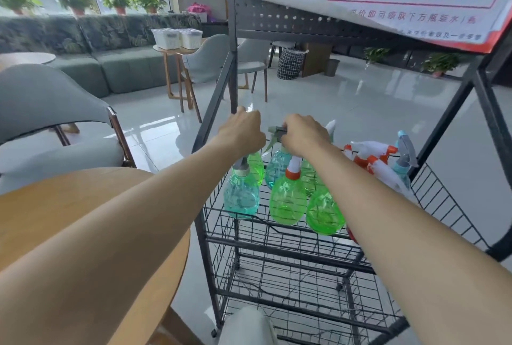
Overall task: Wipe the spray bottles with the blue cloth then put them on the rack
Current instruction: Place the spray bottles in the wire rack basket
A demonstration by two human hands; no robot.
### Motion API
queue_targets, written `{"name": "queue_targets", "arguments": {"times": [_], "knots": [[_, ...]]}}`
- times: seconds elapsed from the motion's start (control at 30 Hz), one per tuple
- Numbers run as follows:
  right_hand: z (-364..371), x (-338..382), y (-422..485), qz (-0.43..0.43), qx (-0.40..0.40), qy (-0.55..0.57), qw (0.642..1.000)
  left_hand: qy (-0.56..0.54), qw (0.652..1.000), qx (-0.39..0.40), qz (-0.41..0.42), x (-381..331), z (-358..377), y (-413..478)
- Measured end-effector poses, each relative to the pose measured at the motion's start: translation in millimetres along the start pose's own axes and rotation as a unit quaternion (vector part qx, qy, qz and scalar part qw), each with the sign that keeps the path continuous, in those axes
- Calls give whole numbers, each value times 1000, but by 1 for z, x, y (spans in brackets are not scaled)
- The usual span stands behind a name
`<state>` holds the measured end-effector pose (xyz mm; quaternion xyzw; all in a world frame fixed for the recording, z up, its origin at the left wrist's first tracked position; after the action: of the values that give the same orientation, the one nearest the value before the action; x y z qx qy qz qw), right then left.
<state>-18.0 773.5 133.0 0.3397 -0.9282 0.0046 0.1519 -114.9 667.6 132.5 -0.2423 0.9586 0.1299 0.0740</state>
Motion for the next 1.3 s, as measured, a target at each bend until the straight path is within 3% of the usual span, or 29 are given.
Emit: {"name": "queue_targets", "arguments": {"times": [0.23,0.43,0.87,0.97,1.1,1.3], "knots": [[-6,-2,12,69,-71,23,995,-14,1000,-10,4,3,2,9],[-1,-3,7,111,-68,118,985,-5,1000,-7,4,4,2,8],[-13,-19,-31,84,-65,112,988,-35,998,-34,30,-2,-19,-15],[-11,-20,-44,98,-32,110,989,-29,999,-26,29,-7,-15,-29],[8,-28,-55,134,59,201,969,-41,999,0,32,-9,-7,-45],[8,-24,-67,128,54,247,959,-71,996,52,15,1,0,-57]]}}
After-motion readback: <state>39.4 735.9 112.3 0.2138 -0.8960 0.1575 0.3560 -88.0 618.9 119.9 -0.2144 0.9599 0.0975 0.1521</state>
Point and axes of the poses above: each hand's wrist, its own y-axis towards the middle knuckle, its own z-axis out of the palm, x = y × z, the point moved 6 cm from there along y, towards the middle knuckle, and after that the axes turned 13 degrees about z, right-handed, at the moved point
